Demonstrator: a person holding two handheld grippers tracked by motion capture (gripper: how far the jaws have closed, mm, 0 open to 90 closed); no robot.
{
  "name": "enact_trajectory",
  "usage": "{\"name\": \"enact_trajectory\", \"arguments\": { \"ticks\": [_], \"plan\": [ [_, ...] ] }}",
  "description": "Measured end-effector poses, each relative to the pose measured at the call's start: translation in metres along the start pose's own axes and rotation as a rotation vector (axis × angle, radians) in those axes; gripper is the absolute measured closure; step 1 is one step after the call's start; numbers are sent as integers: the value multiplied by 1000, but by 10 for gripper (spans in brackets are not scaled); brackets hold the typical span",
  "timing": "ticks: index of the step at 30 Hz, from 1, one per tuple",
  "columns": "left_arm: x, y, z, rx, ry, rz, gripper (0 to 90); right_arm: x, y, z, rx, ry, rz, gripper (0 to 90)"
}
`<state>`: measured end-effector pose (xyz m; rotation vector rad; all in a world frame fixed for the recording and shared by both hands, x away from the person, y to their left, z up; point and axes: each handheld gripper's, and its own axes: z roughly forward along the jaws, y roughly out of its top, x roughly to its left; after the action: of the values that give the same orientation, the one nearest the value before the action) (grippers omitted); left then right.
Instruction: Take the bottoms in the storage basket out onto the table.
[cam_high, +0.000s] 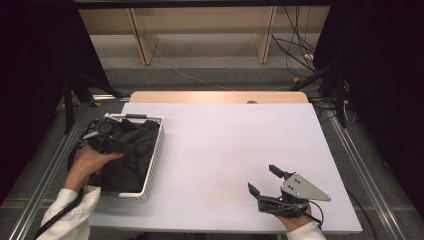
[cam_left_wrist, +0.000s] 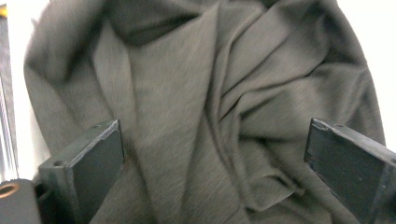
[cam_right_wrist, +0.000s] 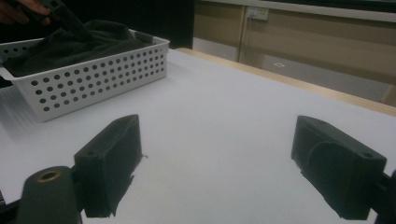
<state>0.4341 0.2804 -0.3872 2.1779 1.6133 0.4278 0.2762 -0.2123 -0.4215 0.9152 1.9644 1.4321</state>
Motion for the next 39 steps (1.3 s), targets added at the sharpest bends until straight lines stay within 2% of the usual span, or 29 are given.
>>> {"name": "enact_trajectory", "arguments": {
  "ticks": [2, 4, 5, 6, 8, 14, 16, 17, 20, 22, 25, 30, 33, 34, 37, 39],
  "plan": [
    [3, -2, 5, 36, 4, -15, 44, 0, 0, 0, 2, 1, 0, 170],
    [3, -6, 15, 92, -7, -2, 43, 0, 0, 0, 4, 5, 9, 172],
    [2, -9, 24, 133, -26, 14, 28, 0, 0, 0, 4, 3, 9, 172],
    [2, -9, 24, 133, -26, 14, 0, -1, 0, 0, 4, 3, 11, 172],
    [0, -10, 33, 157, -20, 20, 0, -1, 0, 0, 2, 3, 12, 172],
    [5, -13, 43, 166, -37, 8, 0, 0, 0, 1, 8, 3, 3, 174],
    [8, -15, 53, 160, -13, -6, 0, 0, 0, 1, 9, 2, 2, 175],
    [8, -15, 53, 160, -13, -6, 0, 0, 0, 1, 11, 1, 1, 177],
    [3, -17, 61, 167, 22, 13, 0, 1, 0, 1, 10, 0, 1, 182],
    [3, -16, 63, 169, 19, 19, 0, 1, -1, 2, 11, 0, -3, 185],
    [6, -17, 66, 152, 21, 36, 88, 1, -1, 2, 16, -3, -6, 187],
    [10, -17, 57, 128, 36, 49, 296, 1, -1, 1, 12, -6, -5, 195],
    [12, -17, 57, 103, 47, 36, 402, 1, -1, 2, 21, -6, -9, 198],
    [13, -18, 57, 92, 53, 37, 402, 1, -1, 2, 21, -6, -9, 198],
    [9, -17, 55, 80, 68, 59, 504, 1, -1, 2, 23, -8, -11, 201],
    [8, -18, 54, 68, 72, 64, 515, 1, -1, 2, 24, -8, -11, 202]
  ]
}}
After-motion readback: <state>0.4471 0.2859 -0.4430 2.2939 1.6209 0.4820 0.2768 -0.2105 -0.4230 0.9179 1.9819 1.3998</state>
